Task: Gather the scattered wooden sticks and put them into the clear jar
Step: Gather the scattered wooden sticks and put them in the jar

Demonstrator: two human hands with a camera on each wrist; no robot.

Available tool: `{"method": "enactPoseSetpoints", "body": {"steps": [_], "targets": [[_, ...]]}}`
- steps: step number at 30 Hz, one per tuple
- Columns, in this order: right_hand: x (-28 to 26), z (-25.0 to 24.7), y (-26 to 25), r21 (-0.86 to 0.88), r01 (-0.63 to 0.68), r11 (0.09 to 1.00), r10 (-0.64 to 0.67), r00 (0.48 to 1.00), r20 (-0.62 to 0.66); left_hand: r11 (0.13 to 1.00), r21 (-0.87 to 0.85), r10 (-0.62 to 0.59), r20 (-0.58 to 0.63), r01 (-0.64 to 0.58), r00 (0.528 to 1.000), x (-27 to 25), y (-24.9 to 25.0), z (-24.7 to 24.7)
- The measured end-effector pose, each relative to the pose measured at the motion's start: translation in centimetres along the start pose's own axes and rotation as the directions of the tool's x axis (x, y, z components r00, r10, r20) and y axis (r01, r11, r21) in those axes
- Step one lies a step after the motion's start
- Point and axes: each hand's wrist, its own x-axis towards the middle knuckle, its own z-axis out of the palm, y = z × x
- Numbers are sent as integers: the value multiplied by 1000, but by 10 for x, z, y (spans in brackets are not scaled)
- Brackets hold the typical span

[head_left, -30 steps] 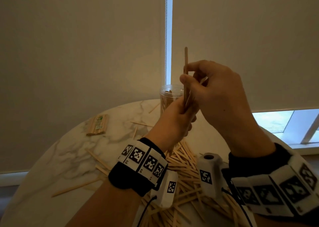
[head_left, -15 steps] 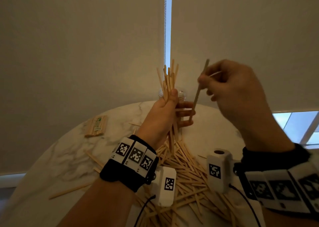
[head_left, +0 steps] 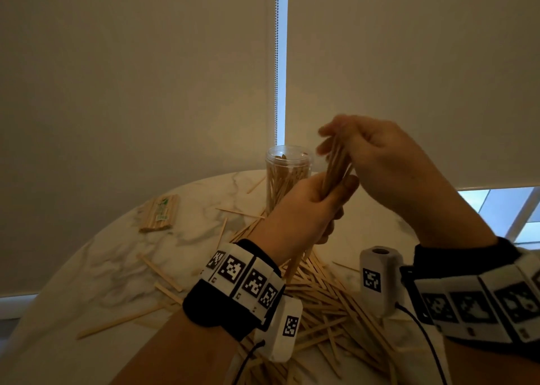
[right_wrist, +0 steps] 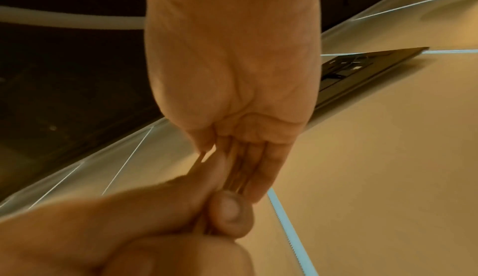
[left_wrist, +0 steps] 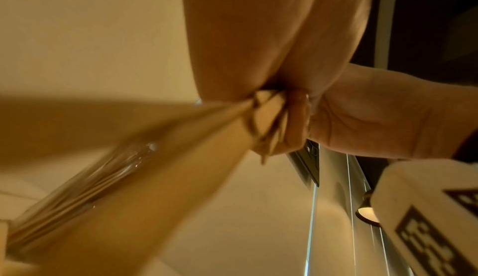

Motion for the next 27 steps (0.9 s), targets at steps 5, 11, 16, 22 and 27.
{"method": "enactPoseSetpoints", "body": {"steps": [5,11,16,22,27], "targets": [[0,7,-4,-72,92,993,-94,995,-32,998,51,42,-71,-39,997,0,-1,-4],[-5,26,-9,76,59,995,-69,990,125,986,6,163,-274,-168,948,-1,0,-8],[-8,17,-8,6,-125,992,113,915,388,864,-306,126,-638,-401,759,1,11,-43],[-14,47,4,-85,-392,916,328,612,720,705,-450,30,-753,-547,658,5,17,-53],[-11,60,1,94,-370,924,226,729,646,748,-480,7,-685,-458,729,9,11,-32]]}}
